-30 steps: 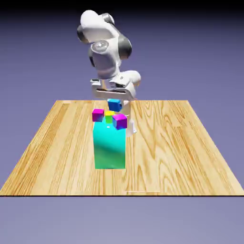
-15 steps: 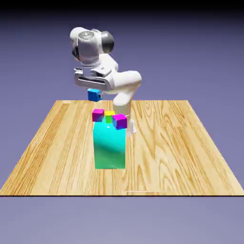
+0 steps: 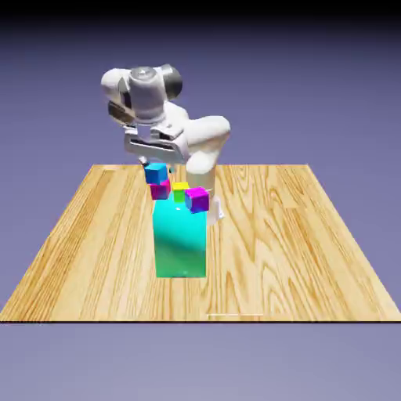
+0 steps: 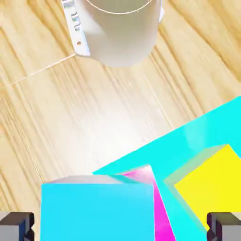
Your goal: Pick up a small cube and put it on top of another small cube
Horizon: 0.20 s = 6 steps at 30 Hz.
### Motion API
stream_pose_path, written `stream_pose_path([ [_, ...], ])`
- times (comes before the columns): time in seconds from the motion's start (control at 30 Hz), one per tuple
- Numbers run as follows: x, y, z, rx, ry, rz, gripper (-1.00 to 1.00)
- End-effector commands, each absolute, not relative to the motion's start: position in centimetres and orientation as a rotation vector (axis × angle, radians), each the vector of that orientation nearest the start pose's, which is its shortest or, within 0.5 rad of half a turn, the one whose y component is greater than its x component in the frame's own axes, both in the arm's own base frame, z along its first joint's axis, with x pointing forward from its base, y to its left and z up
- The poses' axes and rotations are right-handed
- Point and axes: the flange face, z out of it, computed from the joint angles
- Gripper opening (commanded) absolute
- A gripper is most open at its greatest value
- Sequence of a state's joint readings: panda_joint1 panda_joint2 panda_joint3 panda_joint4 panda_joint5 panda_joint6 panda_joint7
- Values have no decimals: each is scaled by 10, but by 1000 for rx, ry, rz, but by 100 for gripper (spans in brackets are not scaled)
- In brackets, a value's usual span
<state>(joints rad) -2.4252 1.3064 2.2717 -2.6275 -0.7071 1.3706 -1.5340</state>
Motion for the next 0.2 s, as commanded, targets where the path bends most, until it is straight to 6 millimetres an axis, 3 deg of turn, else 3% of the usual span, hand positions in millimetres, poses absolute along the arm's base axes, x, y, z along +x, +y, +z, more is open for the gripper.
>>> stream_pose_path([
  [0.0, 266, -135, 443, 1951, 2677, -49, 100],
  [0.17, 274, -131, 465, 1942, 2684, -46, 100],
])
